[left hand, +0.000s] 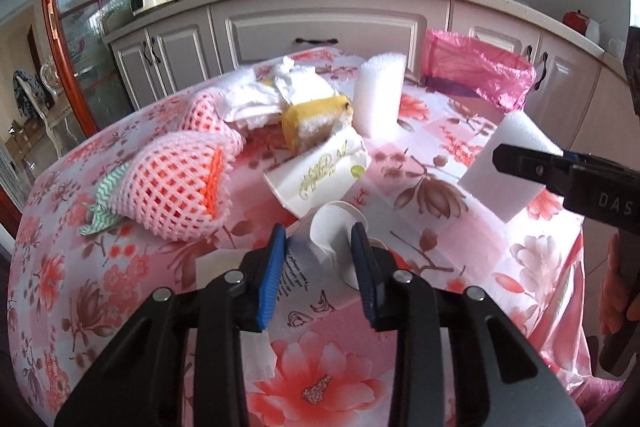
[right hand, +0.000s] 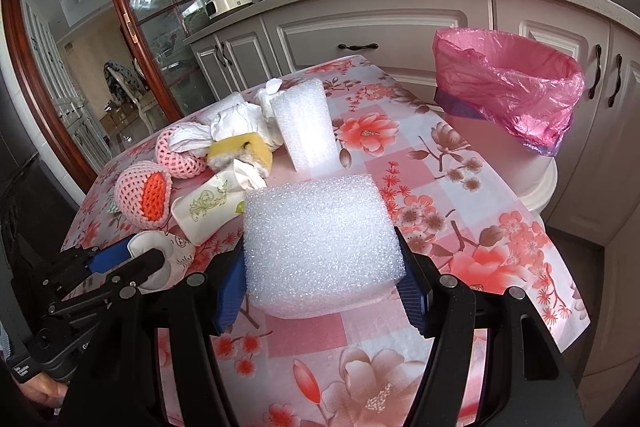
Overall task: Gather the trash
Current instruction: 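Grasp the white paper cup with the left tool while the right tool grasps the white foam block, then carry the cup and foam block to the pink bin and open both tools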
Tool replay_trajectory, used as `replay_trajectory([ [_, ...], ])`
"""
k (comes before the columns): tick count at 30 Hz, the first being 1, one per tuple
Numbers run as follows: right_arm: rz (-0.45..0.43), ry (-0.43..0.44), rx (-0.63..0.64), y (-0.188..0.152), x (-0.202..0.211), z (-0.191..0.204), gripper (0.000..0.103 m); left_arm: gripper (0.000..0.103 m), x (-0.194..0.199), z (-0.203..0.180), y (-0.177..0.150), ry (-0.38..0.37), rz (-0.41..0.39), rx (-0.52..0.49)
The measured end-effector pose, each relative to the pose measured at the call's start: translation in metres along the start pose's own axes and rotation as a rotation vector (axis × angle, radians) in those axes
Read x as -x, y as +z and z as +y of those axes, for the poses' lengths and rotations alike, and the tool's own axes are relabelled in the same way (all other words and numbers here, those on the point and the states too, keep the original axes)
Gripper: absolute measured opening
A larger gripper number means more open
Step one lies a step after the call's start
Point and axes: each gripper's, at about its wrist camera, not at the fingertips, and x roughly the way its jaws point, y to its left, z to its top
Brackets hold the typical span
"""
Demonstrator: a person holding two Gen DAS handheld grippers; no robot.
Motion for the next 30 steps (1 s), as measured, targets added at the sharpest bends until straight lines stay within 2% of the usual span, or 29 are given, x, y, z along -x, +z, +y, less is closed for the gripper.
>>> replay_trajectory([
  [5,-0.030,-0.001,-0.009,0.003,0.010,-0.004,0.062,0.033,0.024,-0.002,0.006,0.014,-0.085,-0.022],
  [10,-0.070,-0.022,-0.028,0.012,0.022,-0.014,0.062,0.033,0.034,-0.008,0.019,-0.021,-0.120,-0.041],
  [15,-0.101,-0.066,-0.043,0.024,0.028,-0.032,0.062,0.033,0.020,-0.022,0.046,-0.096,-0.119,-0.039],
  [25,-0.162,-0.177,-0.072,0.053,0.036,-0.078,0.062,0.033,-0.002,-0.078,0.112,-0.190,-0.212,-0.109],
  [30,-0.198,-0.236,-0.081,0.083,0.032,-0.109,0.062,0.033,-0.034,-0.102,0.155,-0.265,-0.199,-0.081],
])
